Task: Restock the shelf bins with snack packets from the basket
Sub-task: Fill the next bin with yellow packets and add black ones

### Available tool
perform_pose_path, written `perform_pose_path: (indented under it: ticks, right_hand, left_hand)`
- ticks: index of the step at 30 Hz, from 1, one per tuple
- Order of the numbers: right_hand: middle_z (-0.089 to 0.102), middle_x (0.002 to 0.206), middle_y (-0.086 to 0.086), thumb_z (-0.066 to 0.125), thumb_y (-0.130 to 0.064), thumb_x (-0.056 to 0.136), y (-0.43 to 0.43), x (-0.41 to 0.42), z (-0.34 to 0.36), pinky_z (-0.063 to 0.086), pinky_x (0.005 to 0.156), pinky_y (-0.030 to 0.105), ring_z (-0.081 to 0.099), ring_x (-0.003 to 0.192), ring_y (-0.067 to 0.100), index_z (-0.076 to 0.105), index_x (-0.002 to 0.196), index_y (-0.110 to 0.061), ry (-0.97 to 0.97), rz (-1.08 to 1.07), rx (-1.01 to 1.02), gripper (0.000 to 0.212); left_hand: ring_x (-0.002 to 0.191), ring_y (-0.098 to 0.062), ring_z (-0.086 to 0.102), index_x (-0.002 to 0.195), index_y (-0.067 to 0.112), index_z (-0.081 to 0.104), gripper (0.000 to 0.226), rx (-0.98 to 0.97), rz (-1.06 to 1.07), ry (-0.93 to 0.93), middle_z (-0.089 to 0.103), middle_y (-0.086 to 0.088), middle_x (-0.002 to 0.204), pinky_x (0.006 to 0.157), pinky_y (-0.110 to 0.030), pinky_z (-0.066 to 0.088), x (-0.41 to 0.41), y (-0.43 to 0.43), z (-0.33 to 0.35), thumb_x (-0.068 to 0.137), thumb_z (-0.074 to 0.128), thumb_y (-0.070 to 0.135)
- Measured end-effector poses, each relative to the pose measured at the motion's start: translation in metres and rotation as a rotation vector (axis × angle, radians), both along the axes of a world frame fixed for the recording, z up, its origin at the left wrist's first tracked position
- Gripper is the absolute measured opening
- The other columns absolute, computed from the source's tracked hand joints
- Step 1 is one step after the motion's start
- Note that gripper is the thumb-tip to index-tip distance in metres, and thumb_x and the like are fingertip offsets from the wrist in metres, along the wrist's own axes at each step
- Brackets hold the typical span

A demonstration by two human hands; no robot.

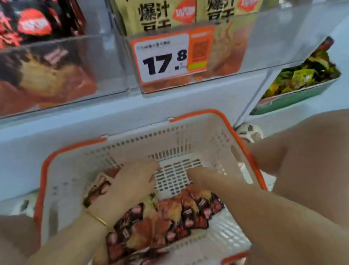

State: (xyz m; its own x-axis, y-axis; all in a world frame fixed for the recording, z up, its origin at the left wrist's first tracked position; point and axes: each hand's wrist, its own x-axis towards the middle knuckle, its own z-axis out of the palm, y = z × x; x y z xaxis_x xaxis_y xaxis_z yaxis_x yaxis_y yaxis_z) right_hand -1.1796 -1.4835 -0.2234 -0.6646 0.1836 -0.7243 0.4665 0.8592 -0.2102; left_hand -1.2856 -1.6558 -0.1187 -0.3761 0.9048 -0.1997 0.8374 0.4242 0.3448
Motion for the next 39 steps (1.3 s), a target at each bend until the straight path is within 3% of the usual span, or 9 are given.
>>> perform_pose_path:
  ticks: [7,14,18,21,26,31,34,36,39]
  right_hand:
    - [0.031,0.145,0.014,0.055,-0.008,0.088,-0.012,0.027,-0.053,0.043,0.094,0.045,0.036,0.131,0.034,0.021,0.145,-0.011,-0.026,0.127,0.282,0.066]
    - [0.048,0.13,0.009,0.062,-0.01,0.085,-0.008,0.017,-0.046,0.041,0.097,0.041,0.047,0.122,0.029,0.051,0.128,-0.013,-0.161,0.2,0.348,0.044]
    - [0.061,0.113,0.011,0.067,-0.013,0.085,0.013,-0.015,0.004,0.055,0.082,0.037,0.061,0.102,0.029,0.063,0.107,-0.007,-0.159,0.23,0.061,0.023]
    - [0.054,0.103,0.008,0.067,-0.006,0.085,0.02,-0.029,0.057,0.057,0.059,0.028,0.06,0.089,0.025,0.056,0.103,-0.009,0.066,-0.242,-0.367,0.022]
    - [0.06,0.082,0.007,0.058,0.008,0.087,-0.007,-0.037,0.132,0.057,0.063,0.027,0.064,0.07,0.015,0.055,0.093,-0.009,0.39,-0.593,-0.866,0.018]
    - [0.066,0.09,0.017,0.071,-0.004,0.08,-0.042,-0.055,0.195,0.055,0.085,0.04,0.065,0.087,0.023,0.061,0.099,-0.002,0.438,-0.331,-0.822,0.021]
    - [0.064,0.076,-0.01,0.071,-0.002,0.078,-0.066,-0.071,0.241,0.047,0.073,0.02,0.057,0.074,-0.003,0.061,0.089,-0.009,0.692,-0.173,-0.803,0.017]
    - [0.065,0.071,-0.023,0.067,0.008,0.08,-0.08,-0.081,0.275,0.044,0.07,0.01,0.055,0.071,-0.013,0.057,0.088,-0.023,0.911,-0.118,-0.783,0.033]
    - [0.069,0.089,-0.006,0.071,-0.001,0.079,-0.089,-0.098,0.313,0.053,0.083,0.035,0.063,0.084,0.01,0.061,0.096,-0.021,1.275,-0.208,-0.71,0.028]
  left_hand:
    - [0.109,-0.015,0.049,0.113,0.022,0.06,0.026,0.004,0.059,-0.067,0.057,0.009,0.115,0.089,-0.032,0.044,-0.003,-0.007,-0.013,0.093,0.043,0.016]
    - [0.119,-0.013,0.041,0.123,0.024,0.055,0.031,-0.121,0.126,-0.139,0.051,0.01,0.126,0.097,-0.033,0.041,-0.004,-0.01,-0.014,0.096,0.039,0.018]
    - [0.128,-0.016,0.038,0.135,0.02,0.046,0.038,-0.26,0.145,-0.237,0.042,0.001,0.141,0.104,-0.035,0.037,-0.004,-0.005,-0.003,0.097,0.043,0.024]
    - [0.118,-0.02,0.048,0.139,0.012,0.038,0.048,-0.252,0.222,-0.295,0.041,-0.007,0.143,0.095,-0.027,0.038,-0.007,-0.005,0.02,0.096,0.05,0.027]
    - [0.099,-0.019,0.057,0.128,0.009,0.042,0.05,-0.016,0.553,-0.45,0.057,-0.005,0.112,0.081,-0.03,0.047,-0.031,-0.023,0.063,0.086,0.067,0.02]
    - [0.083,-0.022,0.057,0.095,0.011,0.055,0.022,0.249,0.539,-0.31,0.06,-0.002,0.083,0.072,-0.029,0.045,-0.054,-0.045,0.133,0.079,0.067,0.002]
    - [0.078,-0.017,0.056,0.089,0.011,0.064,0.013,0.424,0.418,-0.148,0.06,0.003,0.078,0.072,-0.027,0.044,-0.055,-0.054,0.185,0.079,0.069,0.004]
    - [0.078,-0.004,0.054,0.094,0.011,0.068,0.014,0.595,0.388,0.002,0.061,0.007,0.083,0.073,-0.014,0.042,-0.056,-0.059,0.223,0.081,0.07,0.009]
    - [0.076,0.001,0.052,0.096,0.022,0.062,0.018,0.803,0.413,0.156,0.053,0.023,0.083,0.075,-0.007,0.038,-0.067,-0.064,0.269,0.081,0.069,0.017]
